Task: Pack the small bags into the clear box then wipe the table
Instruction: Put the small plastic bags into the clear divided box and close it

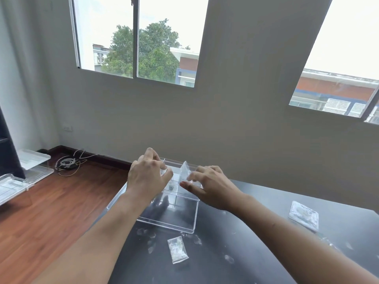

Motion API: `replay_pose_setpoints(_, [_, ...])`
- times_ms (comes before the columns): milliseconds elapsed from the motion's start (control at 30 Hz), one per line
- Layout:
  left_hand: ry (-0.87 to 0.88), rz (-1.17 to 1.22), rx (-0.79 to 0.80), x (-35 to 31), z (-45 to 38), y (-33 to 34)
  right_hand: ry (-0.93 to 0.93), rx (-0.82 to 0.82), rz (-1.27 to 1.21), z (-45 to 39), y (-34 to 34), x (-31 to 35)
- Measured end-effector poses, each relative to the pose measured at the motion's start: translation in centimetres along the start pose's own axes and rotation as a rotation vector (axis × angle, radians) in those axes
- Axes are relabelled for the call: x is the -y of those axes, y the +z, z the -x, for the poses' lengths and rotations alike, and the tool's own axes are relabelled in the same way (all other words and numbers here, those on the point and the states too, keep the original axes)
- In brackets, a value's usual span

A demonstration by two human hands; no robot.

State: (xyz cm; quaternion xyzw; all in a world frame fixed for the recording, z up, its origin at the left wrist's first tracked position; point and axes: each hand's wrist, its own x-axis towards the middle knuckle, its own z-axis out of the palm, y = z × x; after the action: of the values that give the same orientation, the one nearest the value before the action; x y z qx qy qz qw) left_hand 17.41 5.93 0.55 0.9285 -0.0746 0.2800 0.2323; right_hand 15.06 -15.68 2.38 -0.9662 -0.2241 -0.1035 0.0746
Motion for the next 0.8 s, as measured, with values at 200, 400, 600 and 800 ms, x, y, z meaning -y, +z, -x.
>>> replay_pose_setpoints(200, [0.019, 0.084, 0.004, -0.1, 0.0, -0.1, 0.079, -0.059, -0.174, -1.1, 0.4, 1.3])
replay_pose_setpoints(400, [0.01, 0.066, 0.036, 0.1, -0.1, -0.4, 0.084, -0.175, -0.152, -1.2, 0.9, 1.2])
replay_pose_setpoints(600, [0.002, 0.042, 0.072, 0.1, -0.1, -0.3, -0.12, -0.629, 0.06, -1.1, -2.3, 0.9])
replay_pose_setpoints(800, [-0.017, 0.055, 0.098, -0.1, 0.0, -0.6, -0.065, -0.216, 0.195, -0.7, -0.9, 1.9])
